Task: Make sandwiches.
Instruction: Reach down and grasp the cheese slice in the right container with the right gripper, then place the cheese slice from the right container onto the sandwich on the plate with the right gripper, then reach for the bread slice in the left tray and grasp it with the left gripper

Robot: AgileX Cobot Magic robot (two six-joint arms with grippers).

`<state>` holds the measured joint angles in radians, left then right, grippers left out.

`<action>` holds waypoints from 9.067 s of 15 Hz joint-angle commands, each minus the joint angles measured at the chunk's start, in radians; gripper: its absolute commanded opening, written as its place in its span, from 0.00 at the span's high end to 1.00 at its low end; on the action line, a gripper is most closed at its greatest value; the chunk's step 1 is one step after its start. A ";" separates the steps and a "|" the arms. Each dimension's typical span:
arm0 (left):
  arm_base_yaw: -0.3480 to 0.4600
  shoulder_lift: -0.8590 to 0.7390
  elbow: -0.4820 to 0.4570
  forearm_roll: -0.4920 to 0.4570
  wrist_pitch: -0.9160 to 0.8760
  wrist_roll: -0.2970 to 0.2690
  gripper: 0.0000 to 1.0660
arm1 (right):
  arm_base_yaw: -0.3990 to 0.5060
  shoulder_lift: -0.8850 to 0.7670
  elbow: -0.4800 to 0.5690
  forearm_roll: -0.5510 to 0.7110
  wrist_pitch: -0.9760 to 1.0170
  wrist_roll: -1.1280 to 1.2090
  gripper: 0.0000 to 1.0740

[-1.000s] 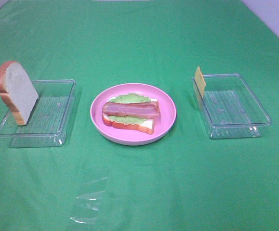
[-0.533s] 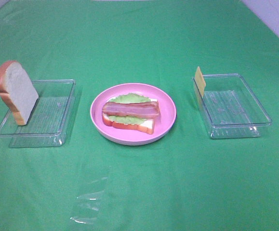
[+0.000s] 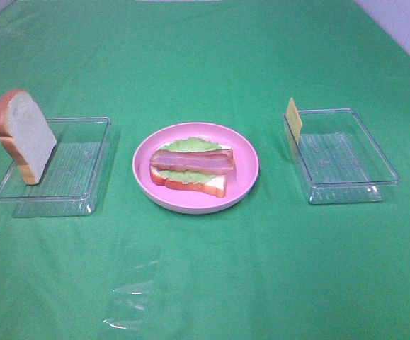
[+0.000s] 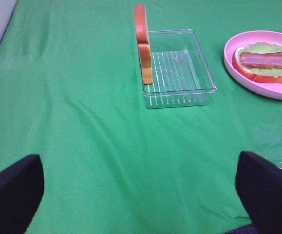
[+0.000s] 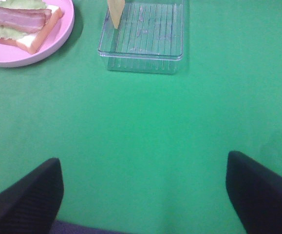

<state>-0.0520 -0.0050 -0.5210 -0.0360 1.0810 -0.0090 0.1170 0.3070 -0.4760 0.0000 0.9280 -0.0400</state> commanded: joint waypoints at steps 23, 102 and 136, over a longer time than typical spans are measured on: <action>0.003 -0.017 0.003 -0.003 -0.003 0.002 0.05 | 0.017 1.554 -0.995 0.219 -0.119 -0.067 0.19; 0.003 -0.017 0.003 -0.002 -0.003 0.002 0.05 | 0.468 0.125 -0.071 -0.096 0.300 0.098 0.08; 0.003 1.423 -0.681 -0.004 -0.157 -0.092 0.06 | 0.023 -0.343 0.021 -0.026 0.171 0.067 0.08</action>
<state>-0.0520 1.4060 -1.1930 -0.0490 0.9070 -0.0930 0.1460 -0.0030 -0.4560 -0.0280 1.1030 0.0350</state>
